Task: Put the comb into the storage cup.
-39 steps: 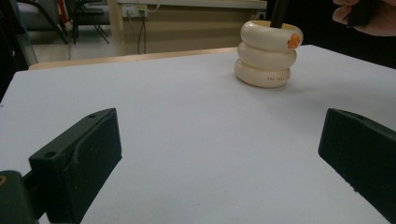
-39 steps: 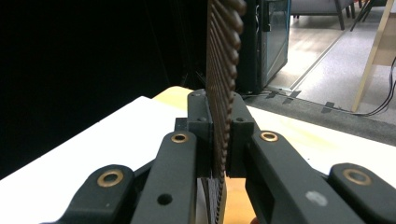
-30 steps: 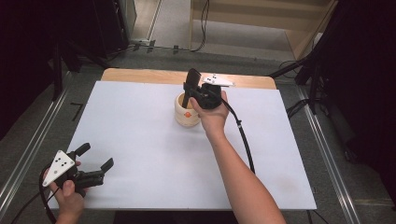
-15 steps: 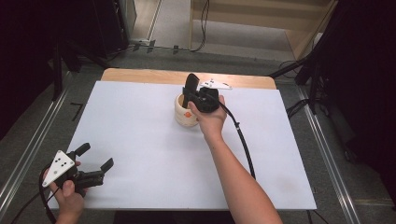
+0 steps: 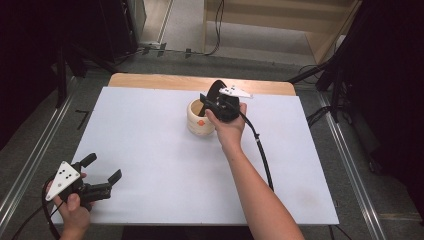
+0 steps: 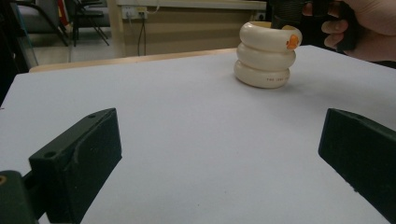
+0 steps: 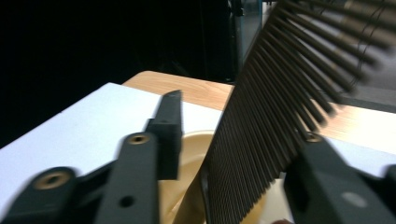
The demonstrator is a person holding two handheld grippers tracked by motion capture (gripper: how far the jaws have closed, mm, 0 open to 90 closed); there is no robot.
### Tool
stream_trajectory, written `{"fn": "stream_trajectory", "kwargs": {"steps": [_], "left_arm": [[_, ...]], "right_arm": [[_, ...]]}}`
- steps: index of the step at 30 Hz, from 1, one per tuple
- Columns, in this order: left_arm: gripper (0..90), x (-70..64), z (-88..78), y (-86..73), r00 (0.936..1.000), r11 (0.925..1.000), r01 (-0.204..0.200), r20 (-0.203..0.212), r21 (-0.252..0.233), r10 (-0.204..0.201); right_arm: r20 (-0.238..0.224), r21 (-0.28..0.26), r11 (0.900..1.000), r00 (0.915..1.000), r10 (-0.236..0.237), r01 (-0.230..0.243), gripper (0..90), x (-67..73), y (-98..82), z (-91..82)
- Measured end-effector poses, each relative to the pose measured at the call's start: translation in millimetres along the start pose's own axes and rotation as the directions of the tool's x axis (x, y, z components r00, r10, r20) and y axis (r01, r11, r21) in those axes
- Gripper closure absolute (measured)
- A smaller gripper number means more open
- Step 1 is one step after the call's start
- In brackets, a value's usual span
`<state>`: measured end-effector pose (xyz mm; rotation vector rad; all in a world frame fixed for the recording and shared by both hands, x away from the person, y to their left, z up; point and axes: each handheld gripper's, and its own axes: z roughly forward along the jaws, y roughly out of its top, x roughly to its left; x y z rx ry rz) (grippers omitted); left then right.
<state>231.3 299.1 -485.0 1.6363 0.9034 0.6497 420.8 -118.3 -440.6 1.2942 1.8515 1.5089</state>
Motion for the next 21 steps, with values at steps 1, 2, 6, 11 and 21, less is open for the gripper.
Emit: {"fn": "stream_trajectory", "kwargs": {"steps": [1, 2, 6, 11, 21], "left_arm": [[0.0, 0.0, -0.1, 0.0, 1.0, 1.0, 0.0, 0.0, 0.0, 0.0], [0.0, 0.0, -0.1, 0.0, 1.0, 1.0, -0.001, 0.0, 0.0, 0.001], [0.0, 0.0, -0.1, 0.0, 1.0, 1.0, -0.001, 0.0, 0.0, 0.001], [0.0, -0.3, -0.5, 0.0, 1.0, 1.0, 0.0, 0.0, -0.002, 0.0], [0.0, -0.8, -0.4, -0.1, 1.0, 1.0, 0.0, 0.0, -0.002, 0.0]], "right_arm": [[0.004, 0.001, 1.0, 1.0, 0.001, -0.001, 49.1, -0.9, 0.5, -1.0], [0.012, 0.006, 1.0, 0.9999, -0.003, 0.003, 47.1, -1.7, 1.0, -2.3], [0.028, 0.027, 1.0, 0.9995, -0.014, 0.014, 39.6, -4.2, 2.6, -6.3], [0.052, 0.039, 0.999, 0.998, -0.035, 0.033, 28.6, -5.9, 2.4, -11.4], [0.015, 0.005, 1.0, 0.9996, -0.024, 0.024, 8.3, -15.6, 1.6, -26.2]]}}
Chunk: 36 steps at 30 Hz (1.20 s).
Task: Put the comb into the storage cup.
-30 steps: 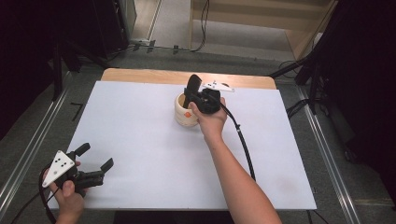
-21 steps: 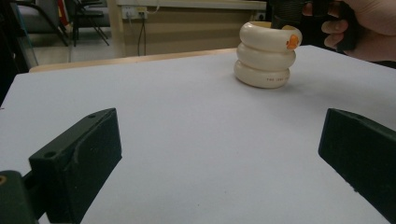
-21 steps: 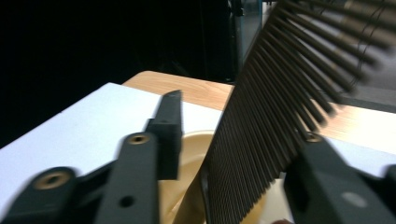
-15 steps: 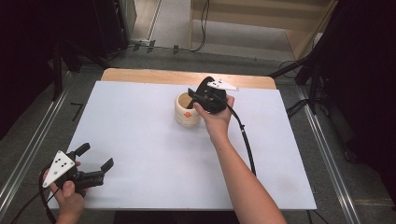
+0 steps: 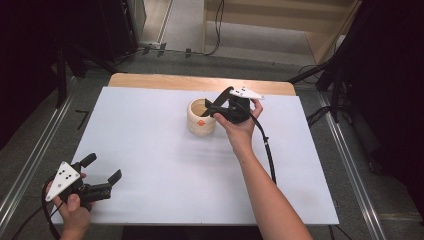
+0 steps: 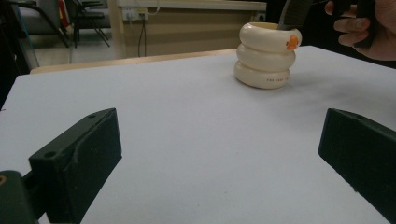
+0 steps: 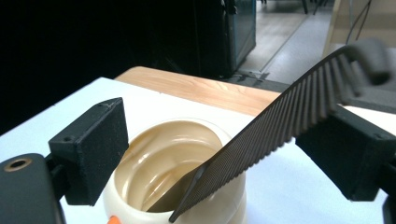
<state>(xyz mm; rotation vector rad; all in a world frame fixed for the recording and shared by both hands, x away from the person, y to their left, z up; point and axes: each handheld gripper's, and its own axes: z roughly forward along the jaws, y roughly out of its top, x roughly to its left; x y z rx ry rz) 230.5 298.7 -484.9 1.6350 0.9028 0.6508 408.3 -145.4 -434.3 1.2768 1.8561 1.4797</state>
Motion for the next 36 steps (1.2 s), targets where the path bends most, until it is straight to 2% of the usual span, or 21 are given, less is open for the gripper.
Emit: {"fn": "stream_trajectory", "kwargs": {"steps": [3, 5, 6, 14, 19, 31, 36], "left_arm": [[0.0, -0.1, 0.2, 0.0, 1.0, 1.0, 0.001, 0.0, 0.0, -0.001], [0.0, -0.1, 0.1, 0.0, 1.0, 1.0, 0.0, 0.0, 0.0, 0.0], [0.0, -0.1, 0.2, -0.1, 1.0, 1.0, 0.0, 0.001, 0.0, 0.0], [0.0, -0.3, 0.1, 0.0, 1.0, 1.0, -0.001, 0.001, 0.0, 0.001], [0.0, -0.3, 0.3, 0.0, 1.0, 1.0, -0.001, 0.001, 0.001, 0.001], [0.0, -0.4, 0.4, 0.0, 1.0, 1.0, -0.003, 0.001, 0.001, 0.003], [0.0, -0.4, 0.3, 0.0, 1.0, 1.0, -0.001, 0.0, 0.001, 0.001]], "right_arm": [[0.007, -0.001, 1.0, 1.0, -0.001, 0.001, 7.9, -0.2, 1.5, -4.0], [0.006, -0.003, 1.0, 1.0, -0.004, 0.004, 0.4, -0.1, 2.9, -6.7], [-0.009, -0.005, 1.0, 0.9999, -0.011, 0.011, 0.1, -0.3, 3.3, -8.2], [-0.022, -0.018, 0.999, 0.9985, -0.049, 0.049, 0.0, 4.5, 6.4, -21.6], [-0.038, -0.034, 0.998, 0.9978, -0.054, 0.053, 0.0, 5.6, 6.8, -31.3], [-0.04, -0.057, 0.994, 0.9943, -0.099, 0.097, 0.0, 3.7, 3.7, -56.0], [-0.04, -0.067, 0.993, 0.9942, -0.1, 0.097, 0.0, 0.9, 1.6, -66.9]]}}
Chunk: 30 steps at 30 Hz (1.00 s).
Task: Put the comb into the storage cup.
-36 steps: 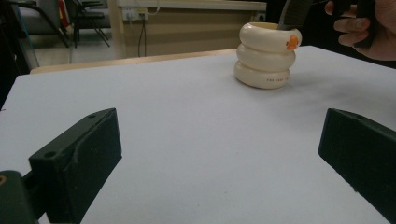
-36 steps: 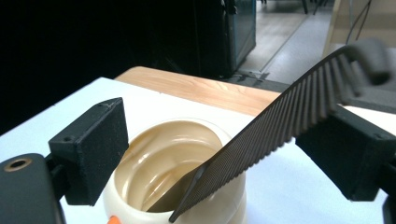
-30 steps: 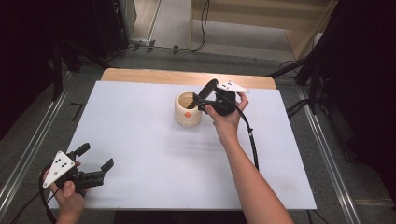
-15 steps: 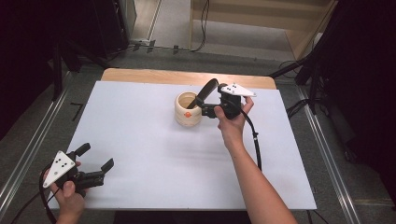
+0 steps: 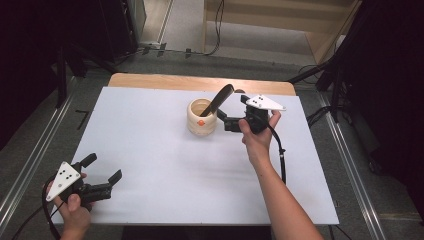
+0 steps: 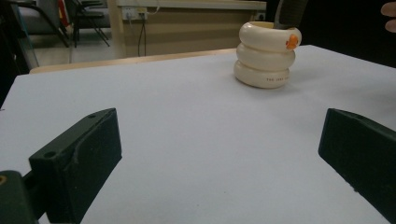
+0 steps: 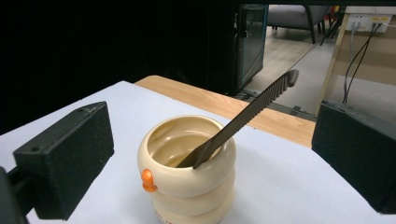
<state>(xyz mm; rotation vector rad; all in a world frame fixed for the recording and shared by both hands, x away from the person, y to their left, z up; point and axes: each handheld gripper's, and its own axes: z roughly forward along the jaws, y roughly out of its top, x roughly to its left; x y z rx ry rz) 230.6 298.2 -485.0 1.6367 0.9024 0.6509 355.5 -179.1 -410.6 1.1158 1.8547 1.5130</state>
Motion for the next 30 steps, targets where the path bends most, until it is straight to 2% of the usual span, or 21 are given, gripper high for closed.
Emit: {"fn": "stream_trajectory", "kwargs": {"steps": [5, 17, 30], "left_arm": [[0.0, -0.1, 0.1, 0.0, 1.0, 1.0, 0.0, 0.0, 0.0, 0.0], [0.0, -0.5, 0.1, -0.1, 1.0, 1.0, -0.001, 0.001, -0.001, 0.001], [0.0, -0.7, 0.2, 0.0, 1.0, 1.0, -0.005, -0.001, 0.002, 0.005]], "right_arm": [[-0.005, -0.014, 1.0, 1.0, -0.003, 0.003, 0.0, -3.2, -3.5, -11.7], [0.015, -0.025, 1.0, 0.9998, 0.009, -0.009, 0.0, -14.9, -16.9, -39.5], [0.044, -0.028, 1.0, 0.999, -0.004, 0.005, 0.0, -23.4, -30.9, -70.2]]}}
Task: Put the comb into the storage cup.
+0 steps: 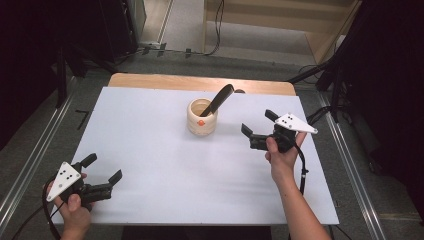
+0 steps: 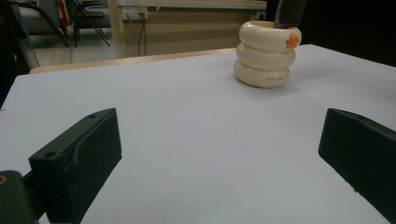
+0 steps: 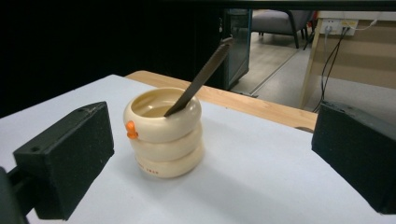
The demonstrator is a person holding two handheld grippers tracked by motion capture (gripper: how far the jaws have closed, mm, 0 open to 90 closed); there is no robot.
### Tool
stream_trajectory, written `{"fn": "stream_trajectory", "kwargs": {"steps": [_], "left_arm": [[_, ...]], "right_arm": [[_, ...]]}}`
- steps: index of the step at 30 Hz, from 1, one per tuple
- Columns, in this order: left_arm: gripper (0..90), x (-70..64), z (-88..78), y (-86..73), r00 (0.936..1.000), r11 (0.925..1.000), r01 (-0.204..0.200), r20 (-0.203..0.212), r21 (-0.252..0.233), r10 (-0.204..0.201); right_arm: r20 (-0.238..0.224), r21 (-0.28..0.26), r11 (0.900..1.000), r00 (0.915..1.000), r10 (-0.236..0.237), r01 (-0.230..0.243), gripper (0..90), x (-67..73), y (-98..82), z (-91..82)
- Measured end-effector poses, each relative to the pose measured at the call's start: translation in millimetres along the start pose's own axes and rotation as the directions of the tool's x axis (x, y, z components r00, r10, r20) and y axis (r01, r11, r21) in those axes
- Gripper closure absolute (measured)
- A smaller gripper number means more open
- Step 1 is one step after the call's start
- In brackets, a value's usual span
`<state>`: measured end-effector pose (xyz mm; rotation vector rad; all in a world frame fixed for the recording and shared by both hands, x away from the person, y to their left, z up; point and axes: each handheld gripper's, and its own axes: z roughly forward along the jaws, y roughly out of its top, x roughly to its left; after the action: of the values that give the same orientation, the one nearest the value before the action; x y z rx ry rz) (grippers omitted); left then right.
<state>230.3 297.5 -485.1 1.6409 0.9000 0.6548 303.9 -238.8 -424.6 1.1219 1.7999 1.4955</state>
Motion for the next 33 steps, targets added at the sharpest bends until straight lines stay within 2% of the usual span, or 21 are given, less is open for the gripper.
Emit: {"fn": "stream_trajectory", "kwargs": {"steps": [9, 17, 26, 33], "left_arm": [[0.0, -0.2, 0.0, 0.0, 1.0, 1.0, -0.001, 0.0, 0.001, 0.001], [0.0, -0.7, 0.0, 0.0, 1.0, 1.0, -0.002, 0.001, 0.002, 0.002], [0.0, -0.4, -0.5, -0.1, 1.0, 1.0, -0.005, 0.006, -0.003, 0.005], [0.0, -0.4, -0.6, -0.2, 1.0, 1.0, -0.004, 0.008, -0.004, 0.004]], "right_arm": [[0.009, 0.007, 1.0, 0.9999, -0.014, 0.014, 0.0, -6.9, -14.1, -21.4], [0.037, 0.004, 1.0, 0.9991, -0.022, 0.022, 0.0, -15.1, -25.9, -42.3], [0.068, 0.003, 1.0, 0.9976, 0.013, -0.013, 0.0, -25.7, -42.3, -64.5], [0.087, 0.006, 1.0, 0.9962, 0.012, -0.012, 0.0, -32.3, -53.3, -78.7]]}}
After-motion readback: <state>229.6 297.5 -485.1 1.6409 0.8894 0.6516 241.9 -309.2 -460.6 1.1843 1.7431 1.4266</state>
